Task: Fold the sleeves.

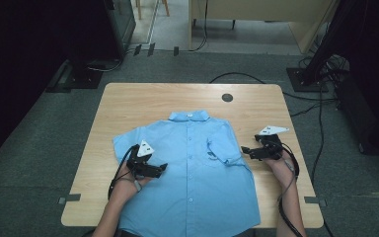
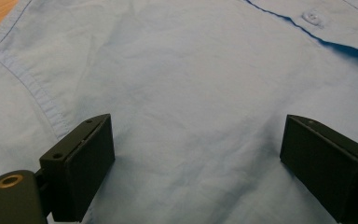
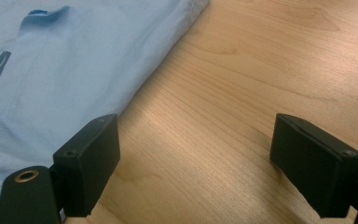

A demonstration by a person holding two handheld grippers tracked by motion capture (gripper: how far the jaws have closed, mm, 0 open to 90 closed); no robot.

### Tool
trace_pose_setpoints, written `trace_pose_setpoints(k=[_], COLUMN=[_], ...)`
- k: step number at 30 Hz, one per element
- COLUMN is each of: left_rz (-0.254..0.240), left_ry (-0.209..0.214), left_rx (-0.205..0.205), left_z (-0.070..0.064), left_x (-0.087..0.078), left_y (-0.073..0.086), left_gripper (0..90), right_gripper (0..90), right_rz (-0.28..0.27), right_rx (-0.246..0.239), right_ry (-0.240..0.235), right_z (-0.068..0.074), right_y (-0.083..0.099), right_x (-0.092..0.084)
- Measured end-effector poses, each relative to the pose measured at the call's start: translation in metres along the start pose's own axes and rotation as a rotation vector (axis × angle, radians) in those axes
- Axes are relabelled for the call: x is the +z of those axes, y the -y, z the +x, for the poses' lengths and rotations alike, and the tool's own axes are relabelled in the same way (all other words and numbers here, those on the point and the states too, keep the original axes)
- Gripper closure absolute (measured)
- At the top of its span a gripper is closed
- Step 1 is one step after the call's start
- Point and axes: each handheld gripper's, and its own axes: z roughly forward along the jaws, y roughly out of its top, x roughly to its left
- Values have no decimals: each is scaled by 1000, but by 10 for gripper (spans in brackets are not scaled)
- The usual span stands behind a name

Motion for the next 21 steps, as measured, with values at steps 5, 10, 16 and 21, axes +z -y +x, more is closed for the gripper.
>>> trace_pose_setpoints(k=[5,10,16,21], left_rz=[0,-1,-7,-32], left_ry=[-6,-12,-5,-18], left_rx=[-8,-16,-32,-47], left_z=[0,1,5,9], left_x=[0,-1,-4,-11], left_y=[0,1,1,-1], left_gripper=[100,100,100,105], right_gripper=[136,123,103,88], right_rz=[13,19,25,30], right_rx=[-33,-42,-45,-51], right_ry=[25,34,29,32], right_z=[0,-2,-3,-2], right_y=[2,5,5,4], right_x=[-1,-5,-5,-3])
